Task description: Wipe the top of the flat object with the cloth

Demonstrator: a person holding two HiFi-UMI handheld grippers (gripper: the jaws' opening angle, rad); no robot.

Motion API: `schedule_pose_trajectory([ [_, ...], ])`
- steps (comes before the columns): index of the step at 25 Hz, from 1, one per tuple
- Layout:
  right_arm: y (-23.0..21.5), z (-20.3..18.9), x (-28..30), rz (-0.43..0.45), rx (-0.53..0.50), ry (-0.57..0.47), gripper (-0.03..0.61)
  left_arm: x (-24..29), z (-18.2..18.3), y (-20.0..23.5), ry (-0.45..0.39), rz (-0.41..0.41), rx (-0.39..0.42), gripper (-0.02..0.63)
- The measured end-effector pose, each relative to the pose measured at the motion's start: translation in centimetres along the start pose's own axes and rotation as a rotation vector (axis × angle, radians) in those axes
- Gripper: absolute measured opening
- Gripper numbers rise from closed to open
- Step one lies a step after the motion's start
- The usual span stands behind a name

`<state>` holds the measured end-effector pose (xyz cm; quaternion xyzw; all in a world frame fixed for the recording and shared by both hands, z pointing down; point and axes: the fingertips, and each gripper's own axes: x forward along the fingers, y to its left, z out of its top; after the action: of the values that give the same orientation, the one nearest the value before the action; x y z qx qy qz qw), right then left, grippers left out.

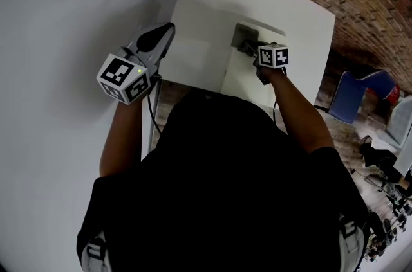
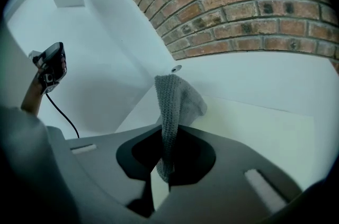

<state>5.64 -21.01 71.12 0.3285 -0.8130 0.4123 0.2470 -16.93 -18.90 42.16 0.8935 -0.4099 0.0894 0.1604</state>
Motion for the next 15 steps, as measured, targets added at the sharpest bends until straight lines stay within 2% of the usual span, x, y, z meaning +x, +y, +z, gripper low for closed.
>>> schedule_pose_trajectory([
  [15, -7.0, -2.0, -5.1, -0.125, 0.134, -0.05, 0.011, 3.0, 0.5, -1.9, -0.008, -0.075, 0.007, 0.002],
])
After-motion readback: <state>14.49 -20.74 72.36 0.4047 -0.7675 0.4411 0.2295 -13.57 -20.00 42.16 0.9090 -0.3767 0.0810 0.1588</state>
